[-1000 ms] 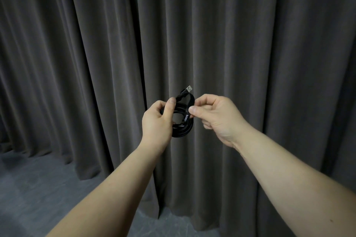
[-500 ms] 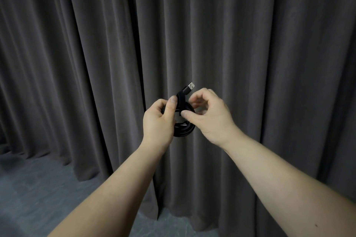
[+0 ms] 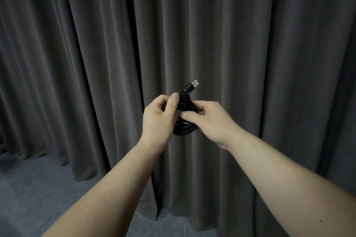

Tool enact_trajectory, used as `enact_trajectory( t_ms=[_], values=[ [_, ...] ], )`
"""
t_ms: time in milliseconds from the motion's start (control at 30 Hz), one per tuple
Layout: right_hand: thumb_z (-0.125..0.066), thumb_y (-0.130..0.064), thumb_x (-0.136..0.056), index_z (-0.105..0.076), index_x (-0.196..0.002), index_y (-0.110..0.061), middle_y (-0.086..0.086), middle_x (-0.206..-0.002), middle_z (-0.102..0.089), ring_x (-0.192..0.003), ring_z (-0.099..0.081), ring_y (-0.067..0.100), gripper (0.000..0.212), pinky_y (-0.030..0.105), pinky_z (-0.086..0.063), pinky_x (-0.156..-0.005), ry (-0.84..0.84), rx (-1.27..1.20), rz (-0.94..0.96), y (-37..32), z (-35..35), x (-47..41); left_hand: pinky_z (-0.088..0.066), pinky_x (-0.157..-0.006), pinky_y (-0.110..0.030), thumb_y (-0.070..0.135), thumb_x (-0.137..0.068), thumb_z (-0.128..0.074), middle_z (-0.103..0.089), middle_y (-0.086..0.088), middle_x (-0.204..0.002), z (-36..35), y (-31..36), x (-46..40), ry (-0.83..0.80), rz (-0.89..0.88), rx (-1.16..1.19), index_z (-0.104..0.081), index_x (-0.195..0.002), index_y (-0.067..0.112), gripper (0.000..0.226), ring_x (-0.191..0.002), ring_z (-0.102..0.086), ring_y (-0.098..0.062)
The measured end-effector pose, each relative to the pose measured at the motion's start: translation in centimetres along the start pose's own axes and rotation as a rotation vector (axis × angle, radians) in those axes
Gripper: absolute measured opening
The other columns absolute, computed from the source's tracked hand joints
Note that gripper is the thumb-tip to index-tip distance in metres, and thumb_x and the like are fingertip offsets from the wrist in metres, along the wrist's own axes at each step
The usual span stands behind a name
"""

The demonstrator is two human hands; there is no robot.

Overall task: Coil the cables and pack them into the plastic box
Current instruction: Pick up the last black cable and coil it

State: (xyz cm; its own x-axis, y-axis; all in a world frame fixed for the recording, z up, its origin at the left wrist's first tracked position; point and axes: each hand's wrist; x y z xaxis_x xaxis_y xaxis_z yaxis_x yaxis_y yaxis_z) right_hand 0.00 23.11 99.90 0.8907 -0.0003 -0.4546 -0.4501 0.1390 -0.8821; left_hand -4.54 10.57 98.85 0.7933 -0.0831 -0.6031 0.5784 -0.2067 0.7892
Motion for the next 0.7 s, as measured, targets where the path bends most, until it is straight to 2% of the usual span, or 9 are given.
enact_trajectory(
  t_ms=[67,133,233,333,433,533,600,700],
  values=[
    [-0.063,0.003,-0.084,-0.07,-0.093,-0.007,0.011,-0.088,-0.073,-0.082,-0.069,0.017,0.014,0.027,-0.055,-0.078,0.017,-0.064,-0.008,0.0,0.1,-0.2,-0.046,-0.071,-0.041,0.059,-0.073,-0.061,-0.062,-0.01,-0.073,0.0,0.0,0.0,0.001,0.0,0.006,-0.064,-0.069,0.019,0.04,-0.07,-0.054,-0.022],
    [-0.063,0.007,-0.083,-0.069,-0.096,-0.006,0.01,-0.088,-0.072,-0.083,-0.069,0.017,0.02,0.026,-0.054,-0.08,0.017,-0.12,-0.015,0.0,0.0,-0.3,-0.045,-0.068,-0.038,0.059,-0.073,-0.061,-0.061,-0.006,-0.068,0.0,0.0,0.0,0.006,-0.003,0.002,-0.064,-0.069,0.018,0.041,-0.066,-0.053,-0.018],
    [-0.061,0.013,-0.082,-0.063,-0.112,-0.004,0.009,-0.093,-0.07,-0.087,-0.067,0.018,0.034,0.029,-0.052,-0.087,0.009,-0.218,-0.035,-0.1,-0.2,-0.5,-0.04,-0.06,-0.029,0.058,-0.072,-0.061,-0.055,0.007,-0.057,0.0,0.0,-0.1,0.01,-0.005,-0.013,-0.065,-0.064,0.028,0.032,-0.055,-0.048,-0.01],
    [-0.055,0.01,-0.085,-0.059,-0.121,-0.005,0.011,-0.104,-0.069,-0.094,-0.065,0.022,0.039,0.034,-0.049,-0.089,-0.047,-0.333,-0.093,-0.3,0.2,-0.5,-0.037,-0.056,-0.027,0.048,-0.083,-0.062,-0.052,0.01,-0.052,0.2,0.1,-0.1,0.016,-0.015,-0.024,-0.063,-0.066,0.025,0.029,-0.05,-0.045,-0.007],
    [-0.049,0.002,-0.09,-0.062,-0.119,-0.006,0.012,-0.106,-0.067,-0.091,-0.062,0.021,0.034,0.033,-0.047,-0.084,-0.114,-0.409,-0.137,-0.6,0.9,-0.4,-0.032,-0.05,-0.023,0.038,-0.089,-0.058,-0.044,0.013,-0.045,0.3,0.2,-0.1,0.021,-0.026,-0.02,-0.059,-0.072,0.015,0.029,-0.043,-0.038,-0.004],
    [-0.045,-0.005,-0.092,-0.067,-0.111,-0.004,0.014,-0.099,-0.068,-0.082,-0.062,0.02,0.029,0.033,-0.046,-0.074,-0.046,-0.467,-0.17,-0.5,1.1,-0.7,-0.031,-0.048,-0.021,0.037,-0.089,-0.058,-0.043,0.013,-0.044,0.2,0.3,-0.1,0.017,-0.035,-0.019,-0.058,-0.067,0.02,0.028,-0.041,-0.037,-0.003],
    [-0.046,-0.005,-0.093,-0.069,-0.105,-0.006,0.011,-0.093,-0.07,-0.078,-0.063,0.018,0.026,0.033,-0.047,-0.073,0.014,-0.46,-0.176,-0.5,1.0,-1.0,-0.031,-0.047,-0.02,0.039,-0.086,-0.058,-0.042,0.013,-0.045,0.1,0.3,-0.2,0.007,-0.029,-0.016,-0.06,-0.06,0.026,0.029,-0.042,-0.036,-0.003],
    [-0.05,-0.006,-0.094,-0.069,-0.099,-0.009,0.008,-0.089,-0.07,-0.077,-0.064,0.018,0.02,0.032,-0.049,-0.074,0.013,-0.405,-0.164,-0.7,0.9,-1.3,-0.031,-0.047,-0.021,0.04,-0.085,-0.057,-0.042,0.014,-0.047,0.1,0.2,-0.2,-0.004,-0.023,-0.007,-0.062,-0.057,0.03,0.03,-0.044,-0.036,-0.004]
  ],
)
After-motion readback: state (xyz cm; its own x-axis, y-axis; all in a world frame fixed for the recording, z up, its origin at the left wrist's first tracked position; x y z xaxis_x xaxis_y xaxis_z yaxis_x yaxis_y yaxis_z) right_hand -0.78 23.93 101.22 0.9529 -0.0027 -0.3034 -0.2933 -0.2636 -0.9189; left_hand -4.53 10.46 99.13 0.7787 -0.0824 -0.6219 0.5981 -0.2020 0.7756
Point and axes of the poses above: each hand's wrist, its own x-axis away from the middle knuckle, its own z-axis out of the back of the hand, y = z × x
